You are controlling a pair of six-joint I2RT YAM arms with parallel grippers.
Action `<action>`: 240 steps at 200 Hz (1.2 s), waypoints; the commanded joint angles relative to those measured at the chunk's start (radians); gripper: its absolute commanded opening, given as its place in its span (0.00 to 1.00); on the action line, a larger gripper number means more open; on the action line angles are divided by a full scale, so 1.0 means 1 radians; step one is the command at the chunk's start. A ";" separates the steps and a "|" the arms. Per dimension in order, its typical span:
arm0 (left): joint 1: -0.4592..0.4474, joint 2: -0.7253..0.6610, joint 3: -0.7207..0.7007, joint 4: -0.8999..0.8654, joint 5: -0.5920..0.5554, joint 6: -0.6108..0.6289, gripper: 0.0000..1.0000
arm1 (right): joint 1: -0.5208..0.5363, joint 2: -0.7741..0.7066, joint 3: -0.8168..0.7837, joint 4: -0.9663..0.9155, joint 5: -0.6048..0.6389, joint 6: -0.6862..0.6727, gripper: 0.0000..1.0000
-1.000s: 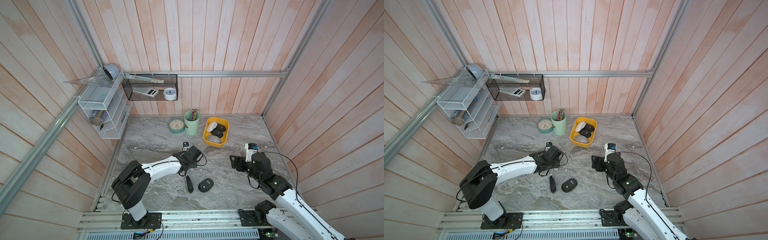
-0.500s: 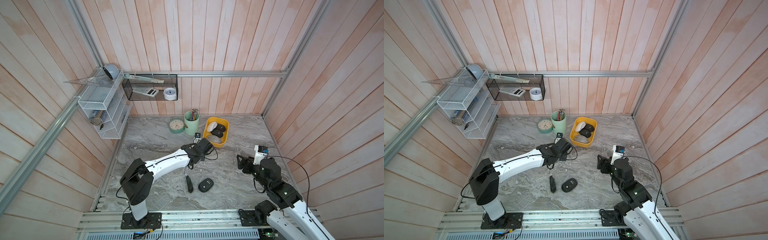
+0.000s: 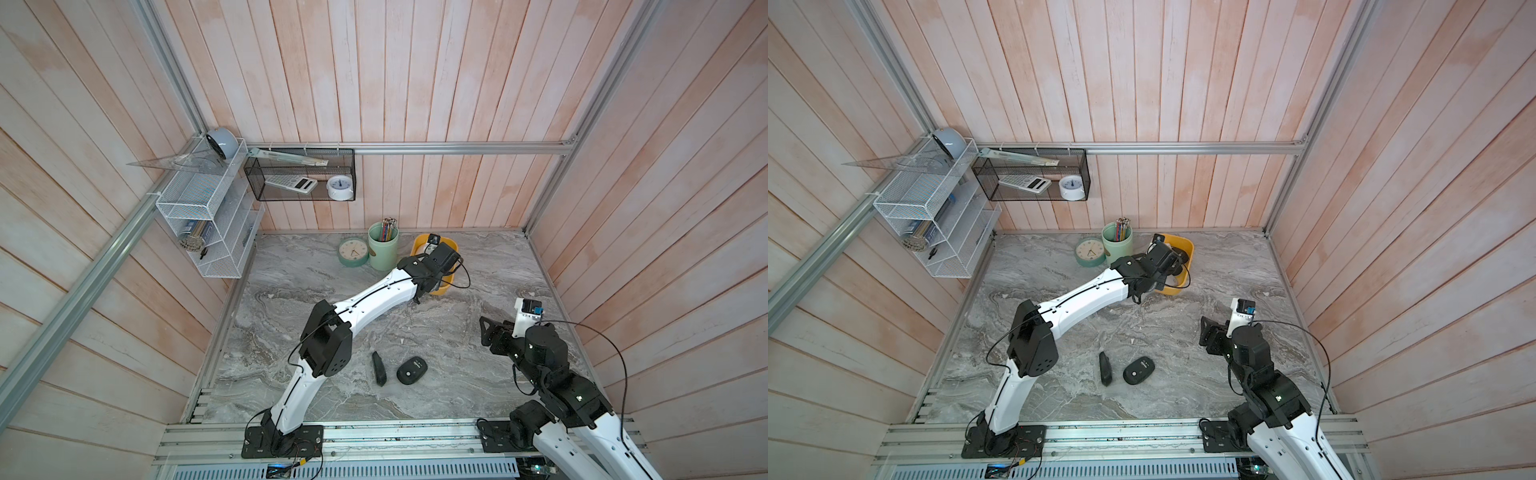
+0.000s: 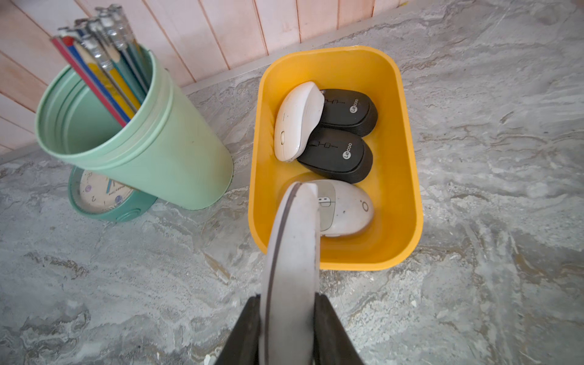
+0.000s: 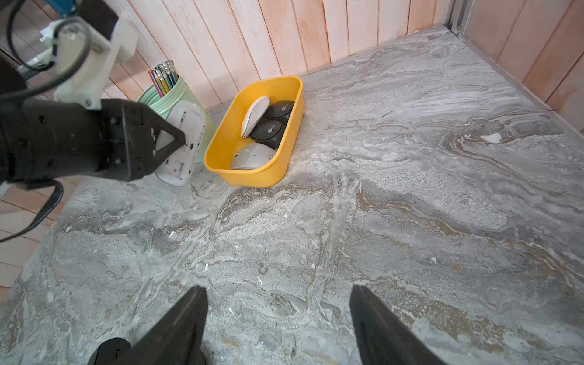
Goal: Put the mouse in the storage box
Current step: Place the mouse in the storage box.
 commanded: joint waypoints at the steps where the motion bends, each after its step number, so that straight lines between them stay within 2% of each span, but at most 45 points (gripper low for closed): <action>1: 0.026 0.090 0.162 -0.109 -0.004 0.086 0.10 | 0.005 -0.018 -0.020 -0.038 0.015 0.005 0.77; 37: 0.052 0.200 0.339 -0.091 -0.016 0.178 0.10 | 0.004 -0.026 -0.035 -0.038 0.009 0.007 0.77; 80: 0.066 0.264 0.347 0.061 -0.047 0.302 0.10 | 0.005 -0.022 -0.051 -0.031 0.000 0.009 0.77; 101: 0.066 0.307 0.356 0.120 -0.113 0.359 0.10 | 0.004 -0.022 -0.054 -0.031 0.003 0.007 0.77; 147: 0.068 0.391 0.408 0.186 -0.167 0.503 0.09 | 0.005 -0.026 -0.068 -0.037 0.003 0.006 0.77; 192: 0.066 0.433 0.418 0.196 -0.162 0.580 0.10 | 0.005 -0.029 -0.077 -0.034 0.007 0.010 0.77; 240: 0.041 0.459 0.407 0.192 -0.132 0.634 0.15 | 0.004 -0.029 -0.077 -0.037 0.010 0.017 0.77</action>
